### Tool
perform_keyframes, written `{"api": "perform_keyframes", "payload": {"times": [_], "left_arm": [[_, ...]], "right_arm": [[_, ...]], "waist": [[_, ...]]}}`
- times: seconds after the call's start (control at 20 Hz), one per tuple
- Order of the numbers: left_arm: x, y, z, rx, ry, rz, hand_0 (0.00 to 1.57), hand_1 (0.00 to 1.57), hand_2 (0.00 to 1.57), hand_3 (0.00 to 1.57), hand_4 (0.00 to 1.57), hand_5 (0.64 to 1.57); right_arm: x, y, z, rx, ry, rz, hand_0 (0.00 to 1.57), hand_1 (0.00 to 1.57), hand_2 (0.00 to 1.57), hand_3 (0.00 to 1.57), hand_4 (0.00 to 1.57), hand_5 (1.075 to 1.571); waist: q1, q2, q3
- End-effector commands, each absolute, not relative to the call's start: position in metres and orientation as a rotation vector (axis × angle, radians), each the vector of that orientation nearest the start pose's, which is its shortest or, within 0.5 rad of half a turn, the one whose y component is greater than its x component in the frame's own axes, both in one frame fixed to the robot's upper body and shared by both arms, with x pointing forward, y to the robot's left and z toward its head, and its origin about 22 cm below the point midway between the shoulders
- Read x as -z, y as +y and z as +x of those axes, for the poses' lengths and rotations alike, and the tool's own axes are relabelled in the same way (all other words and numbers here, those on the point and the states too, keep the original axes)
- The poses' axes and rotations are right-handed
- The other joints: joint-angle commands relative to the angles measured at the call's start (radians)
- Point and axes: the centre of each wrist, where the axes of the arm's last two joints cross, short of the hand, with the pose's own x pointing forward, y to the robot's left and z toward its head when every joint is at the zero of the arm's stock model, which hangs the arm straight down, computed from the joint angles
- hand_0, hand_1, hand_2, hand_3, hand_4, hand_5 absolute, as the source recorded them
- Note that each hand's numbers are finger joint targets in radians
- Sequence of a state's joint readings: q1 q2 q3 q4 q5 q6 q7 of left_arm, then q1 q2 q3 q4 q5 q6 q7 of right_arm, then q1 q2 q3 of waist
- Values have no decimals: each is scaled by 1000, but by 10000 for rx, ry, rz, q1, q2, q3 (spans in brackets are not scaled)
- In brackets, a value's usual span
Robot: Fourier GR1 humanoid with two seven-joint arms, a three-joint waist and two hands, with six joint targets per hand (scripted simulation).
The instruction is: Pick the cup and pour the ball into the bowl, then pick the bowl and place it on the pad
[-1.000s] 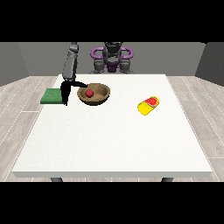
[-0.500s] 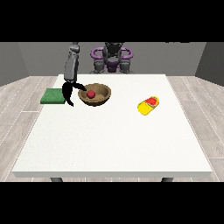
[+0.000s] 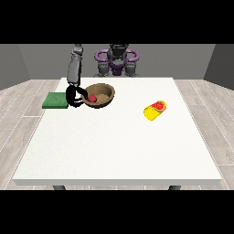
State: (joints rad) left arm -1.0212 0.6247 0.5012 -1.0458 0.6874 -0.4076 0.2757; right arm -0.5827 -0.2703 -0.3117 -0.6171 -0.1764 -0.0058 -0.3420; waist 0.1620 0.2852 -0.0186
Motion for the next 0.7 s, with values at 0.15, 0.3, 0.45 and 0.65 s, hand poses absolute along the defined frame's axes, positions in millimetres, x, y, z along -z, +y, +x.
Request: {"api": "perform_keyframes", "payload": {"times": [0.15, 0.3, 0.45, 0.65], "left_arm": [[-293, 430, 374, -732, -19868, -4077, 0, 0, 0, 0, 0, 1571], [-269, 445, 369, -1231, -19959, -3105, 0, 0, 0, 0, 0, 1571], [-254, 454, 366, -1369, -19643, -3097, 0, 0, 0, 0, 0, 1571], [-285, 454, 359, -1132, -20448, -3446, 0, 0, 0, 0, 0, 1571]], "right_arm": [[-33, -364, 378, 1257, -14289, -3443, 1571, 1571, 1571, 1429, 1101, 1566], [-36, -350, 382, 1111, -14285, -2537, 1571, 1571, 1571, 1346, 1121, 1559], [-60, -359, 390, 1251, -13977, -2731, 1571, 1571, 1571, 1031, 1155, 1558], [-84, -439, 362, 597, -14586, -3699, 1571, 1571, 1571, 1224, 1156, 1570]], "waist": [[-825, -894, 169], [-1565, -1013, 179], [-1697, -1226, 180], [-1555, -429, 197]]}}
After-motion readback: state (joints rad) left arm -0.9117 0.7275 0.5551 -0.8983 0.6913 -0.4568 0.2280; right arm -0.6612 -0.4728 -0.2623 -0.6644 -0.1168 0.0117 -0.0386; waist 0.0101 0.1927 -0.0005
